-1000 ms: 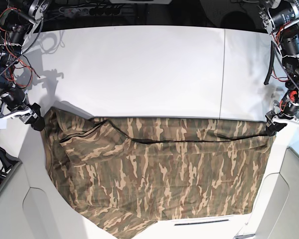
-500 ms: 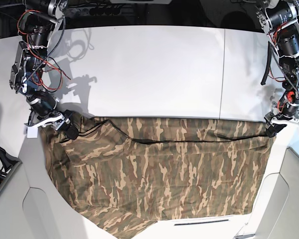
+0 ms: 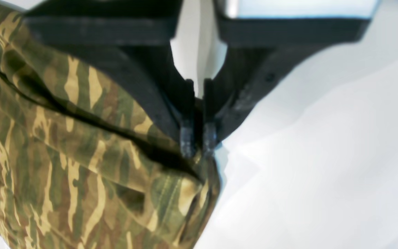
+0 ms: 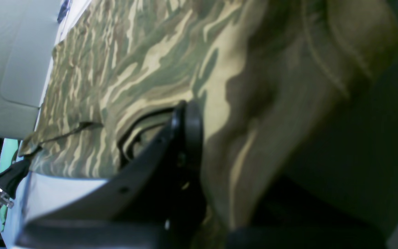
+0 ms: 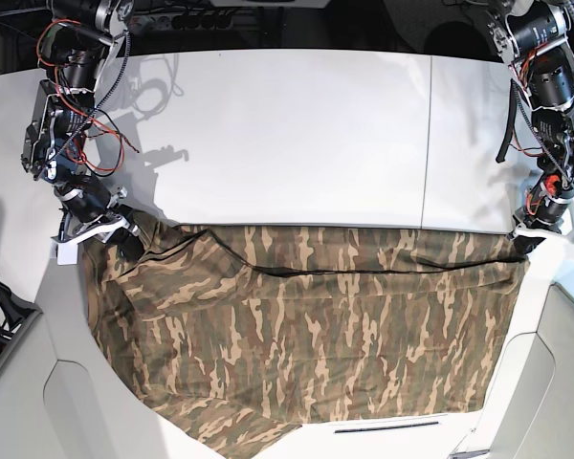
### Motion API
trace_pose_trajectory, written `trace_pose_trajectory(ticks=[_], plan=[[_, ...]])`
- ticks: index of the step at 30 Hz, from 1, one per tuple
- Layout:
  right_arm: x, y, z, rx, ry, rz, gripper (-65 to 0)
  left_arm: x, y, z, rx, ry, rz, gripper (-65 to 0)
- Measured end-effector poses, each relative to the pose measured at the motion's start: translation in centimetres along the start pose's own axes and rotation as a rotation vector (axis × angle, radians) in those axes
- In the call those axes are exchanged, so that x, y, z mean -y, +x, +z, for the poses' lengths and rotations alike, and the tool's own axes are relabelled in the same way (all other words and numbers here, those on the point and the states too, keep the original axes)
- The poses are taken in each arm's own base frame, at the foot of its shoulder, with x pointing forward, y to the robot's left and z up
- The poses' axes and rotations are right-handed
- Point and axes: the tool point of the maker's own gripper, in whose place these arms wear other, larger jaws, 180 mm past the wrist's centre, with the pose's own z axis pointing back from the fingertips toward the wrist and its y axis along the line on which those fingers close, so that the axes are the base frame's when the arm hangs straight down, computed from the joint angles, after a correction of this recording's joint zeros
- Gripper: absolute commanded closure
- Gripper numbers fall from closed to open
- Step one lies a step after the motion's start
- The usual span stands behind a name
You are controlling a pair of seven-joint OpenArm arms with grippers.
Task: Fold the T-shirt properly
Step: 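Lower the shirt flat and pull it toward the robot with both grippers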
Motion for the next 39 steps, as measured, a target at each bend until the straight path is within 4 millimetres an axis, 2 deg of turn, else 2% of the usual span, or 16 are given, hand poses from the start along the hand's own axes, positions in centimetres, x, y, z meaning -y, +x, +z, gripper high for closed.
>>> trace_pose_trajectory(ticks=[4, 10, 12, 16, 20, 23, 26, 33, 39], plan=[[-0.2, 0.1, 0.0, 0.004, 0.012, -0.009, 0.0, 1.3, 0.7, 0.0, 0.007, -0.071, -0.027, 0.0], [-1.2, -0.4, 0.7, -0.061, 0.045, -0.013, 0.0, 0.4, 2.3, 0.8, -0.009, -0.073, -0.038, 0.0], [-1.3, -0.6, 1.1, -0.100, 0.045, 0.006, 0.0, 0.9, 2.5, 1.0, -0.025, -0.102, -0.052, 0.0], [-1.8, 0.7, 2.0, -0.107, 0.053, 0.058, 0.0, 2.7, 2.4, 1.5, -0.050, -0.195, -0.076, 0.0], [-2.4, 0.9, 2.5, -0.136, 0.060, 0.088, 0.0, 2.7, 2.8, 2.6, -0.038, -0.210, -0.103, 0.0], [-2.3, 0.1, 2.6, -0.179, 0.058, 0.089, 0.0, 2.5, 2.5, 3.7, -0.042, -0.206, -0.150, 0.0], [-2.3, 0.1, 3.2, -0.163, 0.081, 0.064, 0.0, 2.7, 1.8, 4.8, -0.052, -0.211, -0.197, 0.0], [0.7, -2.0, 6.2, -0.204, 0.037, 0.032, 0.0, 2.2, -0.4, 6.9, -0.094, -0.207, -0.257, 0.0], [1.8, -3.6, 8.4, -0.236, 0.045, -0.018, 0.0, 0.8, -1.5, 8.3, -0.115, -0.197, -0.195, 0.0]])
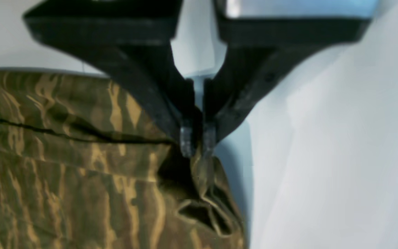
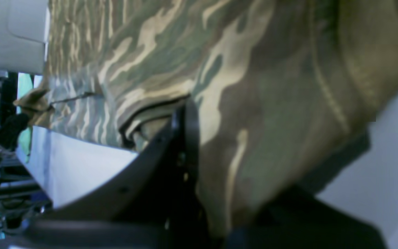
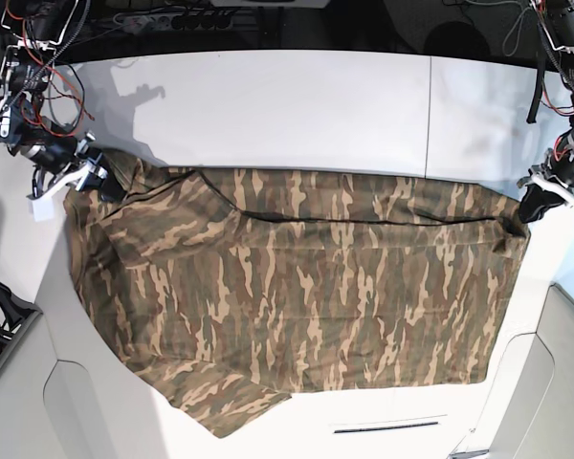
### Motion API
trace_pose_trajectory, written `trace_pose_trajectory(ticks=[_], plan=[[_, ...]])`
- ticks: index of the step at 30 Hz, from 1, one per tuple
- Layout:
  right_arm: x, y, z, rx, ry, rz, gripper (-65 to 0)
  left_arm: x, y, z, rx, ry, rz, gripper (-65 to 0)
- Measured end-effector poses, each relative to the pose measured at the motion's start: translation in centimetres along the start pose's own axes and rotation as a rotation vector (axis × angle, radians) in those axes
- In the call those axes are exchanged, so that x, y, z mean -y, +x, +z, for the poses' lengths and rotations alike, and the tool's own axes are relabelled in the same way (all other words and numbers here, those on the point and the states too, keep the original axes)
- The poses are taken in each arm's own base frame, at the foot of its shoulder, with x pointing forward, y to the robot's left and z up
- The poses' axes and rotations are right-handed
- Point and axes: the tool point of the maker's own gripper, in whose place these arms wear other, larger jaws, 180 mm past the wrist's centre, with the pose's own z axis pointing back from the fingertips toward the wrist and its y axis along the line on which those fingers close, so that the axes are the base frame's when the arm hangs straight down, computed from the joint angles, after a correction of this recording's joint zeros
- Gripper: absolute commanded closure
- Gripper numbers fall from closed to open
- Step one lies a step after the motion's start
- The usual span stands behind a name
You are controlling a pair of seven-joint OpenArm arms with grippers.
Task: Fold the T-shirt properly
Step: 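Lower the shirt flat and pull it toward the robot with both grippers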
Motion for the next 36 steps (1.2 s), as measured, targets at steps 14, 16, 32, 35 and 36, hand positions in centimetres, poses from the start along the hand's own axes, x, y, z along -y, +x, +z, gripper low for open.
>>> trace_pose_trajectory(ticks=[14, 16, 32, 35, 36], plan=[[0.3, -4.1, 3.8, -0.054, -0.002, -0.019, 0.0, 1.0, -4.0, 6.0, -0.058, -0.014, 0.012, 0.0], [-0.1, -4.7, 4.5, -0.064, -0.012, 0.007, 0.0, 1.6, -4.2, 6.8, -0.045, -0.013, 0.006, 0.0], [-0.7, -8.2, 8.9, -0.124, -0.075, 0.076, 0.0, 1.9, -6.5, 9.7, -0.119, 0.018, -0.016, 0.0], [0.0, -7.9, 9.6, -0.107, -0.101, 0.068, 0.0, 1.9, -7.2, 9.8, -0.158, 0.019, -0.016, 0.0], [0.1, -7.8, 9.9, -0.102, -0.108, 0.065, 0.0, 1.9, -7.3, 9.8, -0.163, 0.019, -0.015, 0.0]])
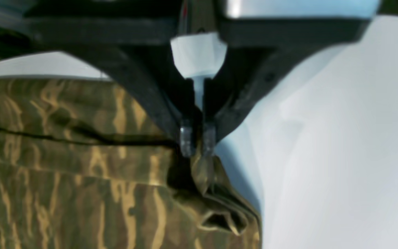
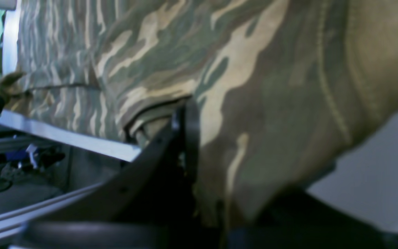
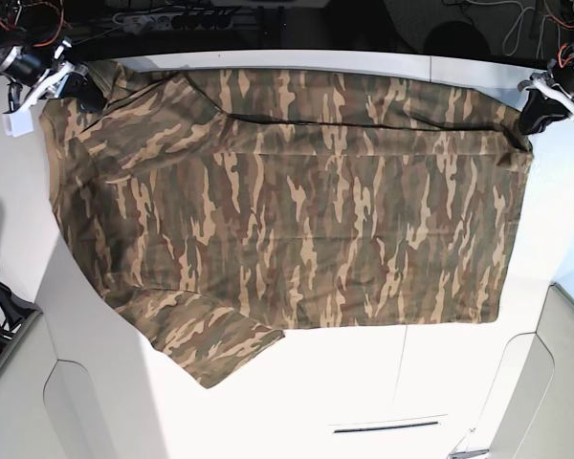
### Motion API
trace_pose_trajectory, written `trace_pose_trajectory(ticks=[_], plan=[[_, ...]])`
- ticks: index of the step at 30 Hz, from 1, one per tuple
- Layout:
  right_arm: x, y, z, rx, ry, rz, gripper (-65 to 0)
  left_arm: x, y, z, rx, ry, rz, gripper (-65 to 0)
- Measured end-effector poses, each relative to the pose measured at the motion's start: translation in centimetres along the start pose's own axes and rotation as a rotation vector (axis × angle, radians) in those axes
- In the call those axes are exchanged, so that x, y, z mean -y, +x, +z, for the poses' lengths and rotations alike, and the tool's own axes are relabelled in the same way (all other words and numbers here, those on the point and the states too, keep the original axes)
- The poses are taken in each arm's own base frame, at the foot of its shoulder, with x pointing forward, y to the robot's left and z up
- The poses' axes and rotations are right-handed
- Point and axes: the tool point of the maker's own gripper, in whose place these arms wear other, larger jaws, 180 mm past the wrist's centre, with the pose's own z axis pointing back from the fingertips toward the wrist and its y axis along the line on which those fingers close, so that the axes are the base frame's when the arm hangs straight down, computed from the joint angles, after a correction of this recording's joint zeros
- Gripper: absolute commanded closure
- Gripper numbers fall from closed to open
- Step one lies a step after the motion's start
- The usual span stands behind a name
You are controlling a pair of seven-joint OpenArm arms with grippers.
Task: Fold the T-shirt properly
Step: 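Lower the shirt flat and pull it toward the robot with both grippers, then release the shirt and move both grippers to its hem corners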
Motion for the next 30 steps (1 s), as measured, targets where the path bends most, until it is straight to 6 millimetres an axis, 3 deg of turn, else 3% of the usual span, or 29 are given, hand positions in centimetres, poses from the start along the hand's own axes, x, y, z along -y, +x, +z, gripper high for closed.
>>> trace_pose_trajectory(ticks=[2, 5, 9, 11, 17, 21, 27, 30], plan=[[0.3, 0.1, 0.2, 0.005, -0.010, 0.000, 0.0, 0.1, 0.1, 0.0, 0.007, -0.006, 0.007, -0.3], [0.9, -0.3, 0.2, -0.018, -0.044, 0.014, 0.0, 0.2, 0.1, 0.0, 0.012, -0.012, 0.014, -13.3], [1.2, -0.1, 0.2, -0.009, -0.063, 0.023, -31.6, 0.2, 0.1, 0.0, 0.012, -0.012, 0.014, -21.8], [1.5, 0.0, 0.3, -0.003, -0.078, 0.030, -37.3, 0.3, 0.1, 0.0, 0.012, -0.012, 0.014, -22.0], [3.5, 2.1, 2.4, 0.097, -0.148, 0.009, -37.1, -1.8, 2.0, 2.0, 0.091, 0.043, 0.052, -22.8], [5.1, 5.7, 4.5, 0.220, -0.205, 0.008, -37.1, -3.1, 3.6, 3.8, 0.156, 0.070, 0.086, -25.8], [6.2, 11.6, 6.5, 0.335, -0.282, 0.105, -37.1, -3.3, 4.0, 4.1, 0.163, 0.071, 0.084, -26.4], [6.2, 14.1, 6.9, 0.379, -0.303, 0.140, -37.1, -3.3, 4.4, 4.0, 0.181, 0.068, 0.086, -33.6]])
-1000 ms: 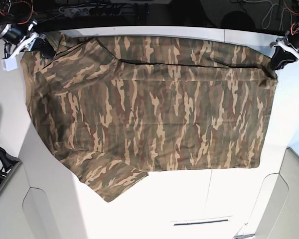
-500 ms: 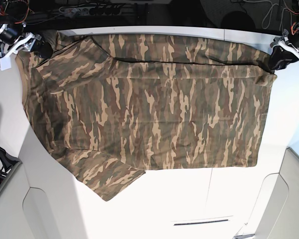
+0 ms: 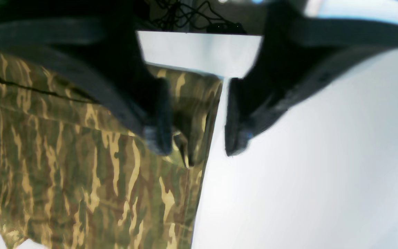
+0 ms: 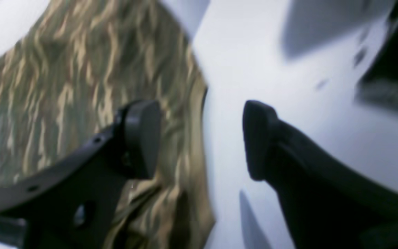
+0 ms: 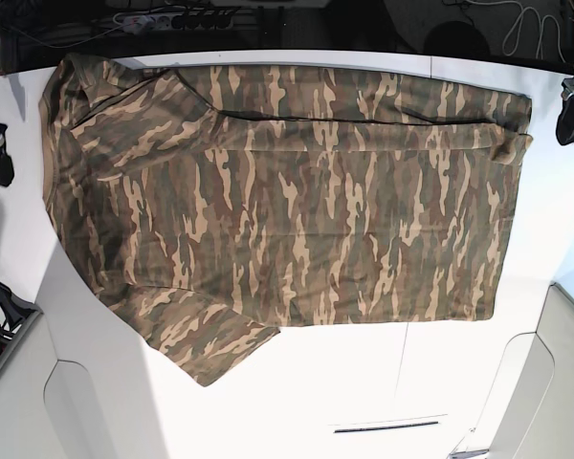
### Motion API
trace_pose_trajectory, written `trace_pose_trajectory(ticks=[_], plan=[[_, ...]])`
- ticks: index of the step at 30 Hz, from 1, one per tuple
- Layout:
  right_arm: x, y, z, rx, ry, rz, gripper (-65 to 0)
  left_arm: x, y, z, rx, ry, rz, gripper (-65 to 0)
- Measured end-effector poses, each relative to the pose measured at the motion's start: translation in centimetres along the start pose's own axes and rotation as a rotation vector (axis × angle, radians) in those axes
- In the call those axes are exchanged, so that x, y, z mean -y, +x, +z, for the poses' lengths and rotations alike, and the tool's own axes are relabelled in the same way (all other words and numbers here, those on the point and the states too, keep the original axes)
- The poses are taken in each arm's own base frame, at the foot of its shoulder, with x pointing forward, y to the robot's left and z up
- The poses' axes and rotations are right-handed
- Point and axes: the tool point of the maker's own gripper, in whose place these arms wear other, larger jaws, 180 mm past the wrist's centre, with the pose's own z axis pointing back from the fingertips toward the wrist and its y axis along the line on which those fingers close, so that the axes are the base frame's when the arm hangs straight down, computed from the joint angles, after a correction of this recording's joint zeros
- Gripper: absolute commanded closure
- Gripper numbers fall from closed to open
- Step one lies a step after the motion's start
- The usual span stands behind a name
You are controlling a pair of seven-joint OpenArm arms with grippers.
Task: Fold the T-shirt properly
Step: 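Release the shirt and move both grippers to its hem corners, then grasp the hem with both grippers and fold it up onto the collar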
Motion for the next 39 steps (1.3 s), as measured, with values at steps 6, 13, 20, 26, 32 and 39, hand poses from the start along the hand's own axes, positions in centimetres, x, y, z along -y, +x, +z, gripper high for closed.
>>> trace_pose_trajectory(ticks=[6, 13, 20, 26, 32, 39], plan=[[0.1, 3.7, -2.1, 0.091, -0.009, 0.014, -37.1, 0.6, 3.2, -1.4, 0.076, -0.016, -0.033, -35.1], [0.4, 4.4, -7.6, 0.087, 0.022, -0.068, -37.1, 1.9, 9.2, -3.1, 0.168, -0.052, -0.144, -35.1], [-1.6, 5.2, -13.6, 0.062, 0.073, -0.099, -37.1, 4.8, 11.6, -7.8, 0.164, -0.064, -0.343, -35.1], [-3.3, 5.7, -16.5, 0.032, 0.105, -0.097, -37.1, 4.9, 11.7, -13.8, 0.121, -0.066, -0.309, -35.1], [-4.1, 4.6, -17.5, -0.001, 0.116, -0.116, -37.1, 3.3, 10.8, -19.9, 0.058, -0.040, -0.206, -35.1], [-4.3, 2.7, -18.1, -0.041, 0.114, -0.141, -37.1, 1.7, 10.0, -23.7, 0.034, -0.005, -0.068, -35.1]])
